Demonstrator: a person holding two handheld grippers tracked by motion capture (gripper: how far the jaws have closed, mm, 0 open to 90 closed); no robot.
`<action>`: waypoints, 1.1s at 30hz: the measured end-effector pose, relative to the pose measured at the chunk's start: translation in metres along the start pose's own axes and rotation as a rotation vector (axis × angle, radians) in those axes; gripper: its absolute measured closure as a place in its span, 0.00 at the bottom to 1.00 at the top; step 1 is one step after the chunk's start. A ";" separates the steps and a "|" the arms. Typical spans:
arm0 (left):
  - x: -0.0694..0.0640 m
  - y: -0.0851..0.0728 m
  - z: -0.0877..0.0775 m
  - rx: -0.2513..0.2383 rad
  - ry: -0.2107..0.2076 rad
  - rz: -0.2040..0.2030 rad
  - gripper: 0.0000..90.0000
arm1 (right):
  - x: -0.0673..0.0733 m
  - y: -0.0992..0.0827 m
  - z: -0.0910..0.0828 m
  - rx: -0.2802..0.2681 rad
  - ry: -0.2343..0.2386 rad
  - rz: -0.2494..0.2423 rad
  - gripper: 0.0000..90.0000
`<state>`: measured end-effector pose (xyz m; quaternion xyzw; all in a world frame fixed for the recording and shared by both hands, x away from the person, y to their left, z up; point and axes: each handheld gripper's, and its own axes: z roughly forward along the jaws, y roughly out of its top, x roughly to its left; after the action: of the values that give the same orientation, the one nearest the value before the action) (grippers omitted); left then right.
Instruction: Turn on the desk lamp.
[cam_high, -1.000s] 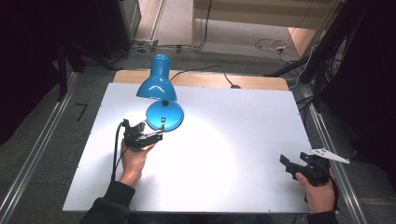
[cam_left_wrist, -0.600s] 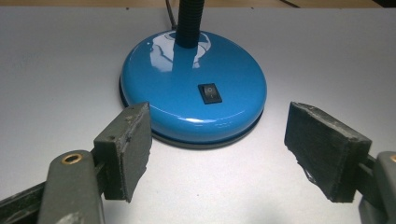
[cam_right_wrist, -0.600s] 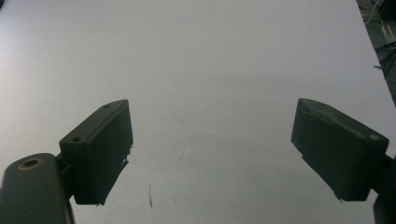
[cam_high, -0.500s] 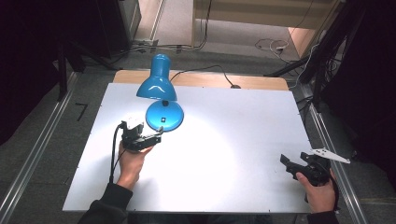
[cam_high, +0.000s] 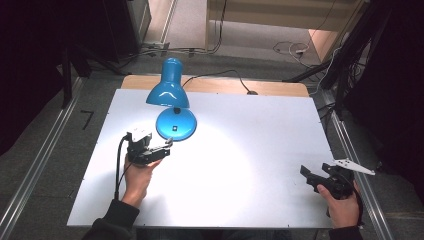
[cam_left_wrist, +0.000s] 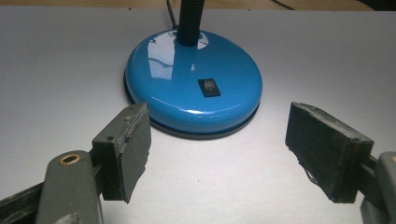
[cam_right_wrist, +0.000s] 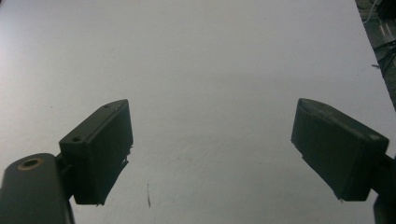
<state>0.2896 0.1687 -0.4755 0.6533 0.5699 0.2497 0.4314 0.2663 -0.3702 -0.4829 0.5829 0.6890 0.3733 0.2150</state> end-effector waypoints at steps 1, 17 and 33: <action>0.000 0.000 -0.001 0.000 0.000 -0.001 0.25 | 0.000 0.000 0.000 0.001 0.000 0.000 0.13; 0.003 -0.008 -0.012 0.000 -0.001 0.002 0.25 | -0.001 0.000 -0.001 -0.002 -0.003 0.001 0.13; 0.015 -0.017 -0.034 -0.011 0.004 -0.021 0.25 | -0.003 0.000 -0.002 -0.003 -0.006 0.004 0.13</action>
<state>0.2561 0.1926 -0.4748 0.6443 0.5764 0.2497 0.4363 0.2652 -0.3739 -0.4822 0.5850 0.6866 0.3730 0.2174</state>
